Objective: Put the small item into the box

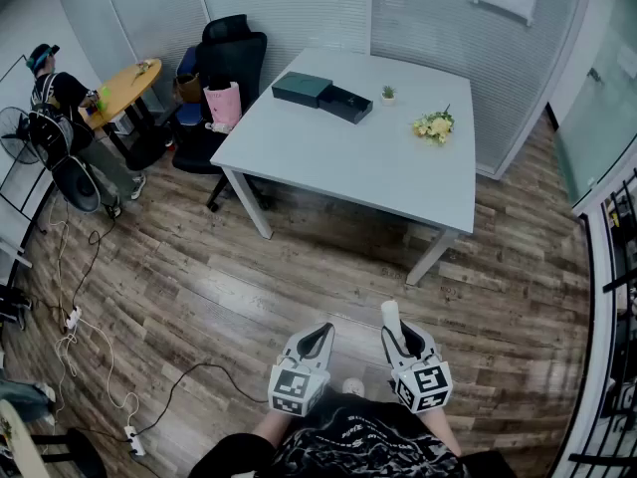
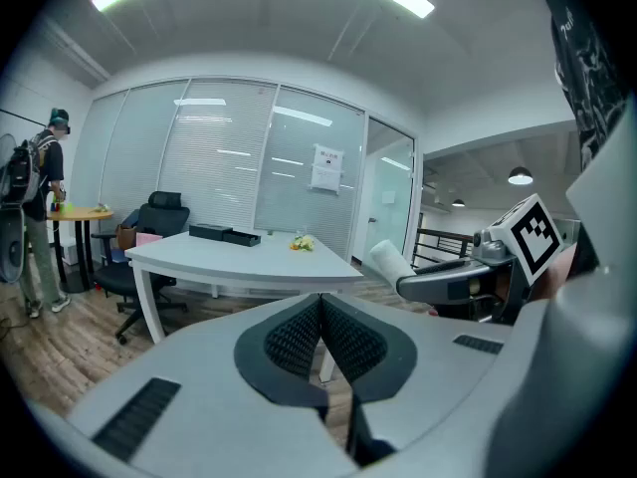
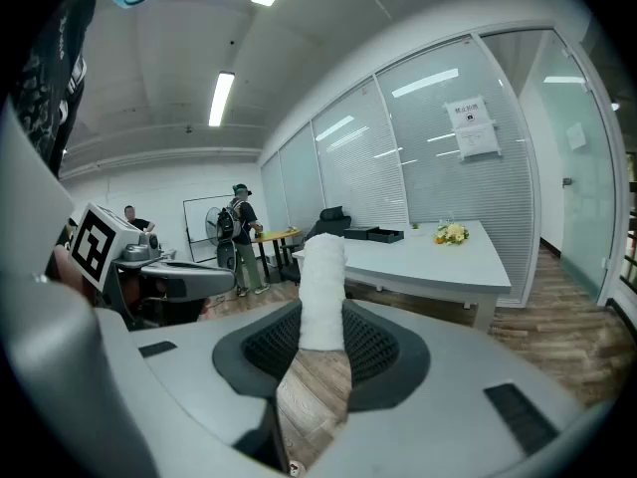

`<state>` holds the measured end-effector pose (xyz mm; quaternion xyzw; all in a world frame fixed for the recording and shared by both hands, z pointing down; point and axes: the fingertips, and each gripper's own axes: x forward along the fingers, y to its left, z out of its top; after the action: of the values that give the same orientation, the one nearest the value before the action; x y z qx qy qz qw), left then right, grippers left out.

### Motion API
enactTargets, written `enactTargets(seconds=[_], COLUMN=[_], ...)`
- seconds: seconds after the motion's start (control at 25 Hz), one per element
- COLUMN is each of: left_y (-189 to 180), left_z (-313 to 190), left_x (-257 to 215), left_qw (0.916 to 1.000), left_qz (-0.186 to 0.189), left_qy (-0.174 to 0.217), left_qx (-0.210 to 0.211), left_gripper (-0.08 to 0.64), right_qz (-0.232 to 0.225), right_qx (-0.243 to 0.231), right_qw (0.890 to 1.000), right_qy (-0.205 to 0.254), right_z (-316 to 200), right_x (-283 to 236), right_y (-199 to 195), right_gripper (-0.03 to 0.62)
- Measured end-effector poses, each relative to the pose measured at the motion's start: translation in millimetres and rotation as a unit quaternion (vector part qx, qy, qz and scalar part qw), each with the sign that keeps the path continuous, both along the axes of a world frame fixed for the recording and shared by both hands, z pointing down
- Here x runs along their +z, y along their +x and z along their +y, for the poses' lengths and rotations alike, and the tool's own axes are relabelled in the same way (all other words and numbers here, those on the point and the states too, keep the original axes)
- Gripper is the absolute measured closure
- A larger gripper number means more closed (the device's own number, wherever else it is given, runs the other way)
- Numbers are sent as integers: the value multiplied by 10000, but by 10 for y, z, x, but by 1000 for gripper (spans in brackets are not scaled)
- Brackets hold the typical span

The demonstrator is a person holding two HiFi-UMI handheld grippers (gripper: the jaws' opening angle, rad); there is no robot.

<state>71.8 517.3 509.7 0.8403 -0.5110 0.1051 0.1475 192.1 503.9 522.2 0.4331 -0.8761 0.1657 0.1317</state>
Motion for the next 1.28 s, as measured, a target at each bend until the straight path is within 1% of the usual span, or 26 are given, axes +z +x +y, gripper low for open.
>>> enactTargets(seconds=[0.28,0.4,0.6,0.72,0.88,1.04,1.28], left_y=[-97,-176,-383,-517,-646,-705,-766], left_z=[1,19,-10,-27,-26,-49,-122], left_x=[3,17,46,68,77,144,220], left_qw=[10000,10000,9999,9998,9998,9995,9995], left_qz=[55,77,134,185,147,95,104], left_qy=[34,56,51,-19,-12,-11,-105], left_qx=[34,18,-36,15,134,317,287], left_gripper=[540,540,540,540,540,540,540], right_qz=[39,14,55,-85,-98,-233,-293], right_qx=[35,137,586,904,1141,1381,1339], right_qw=[10000,9999,9982,9957,9930,9899,9905], right_qy=[4,2,135,190,284,239,47], right_z=[16,39,-16,-51,-30,-21,-80], right_x=[18,32,16,-37,-29,53,190], right_y=[-122,-173,-168,-180,-248,-273,-324], right_gripper=[462,462,459,459,459,459,459])
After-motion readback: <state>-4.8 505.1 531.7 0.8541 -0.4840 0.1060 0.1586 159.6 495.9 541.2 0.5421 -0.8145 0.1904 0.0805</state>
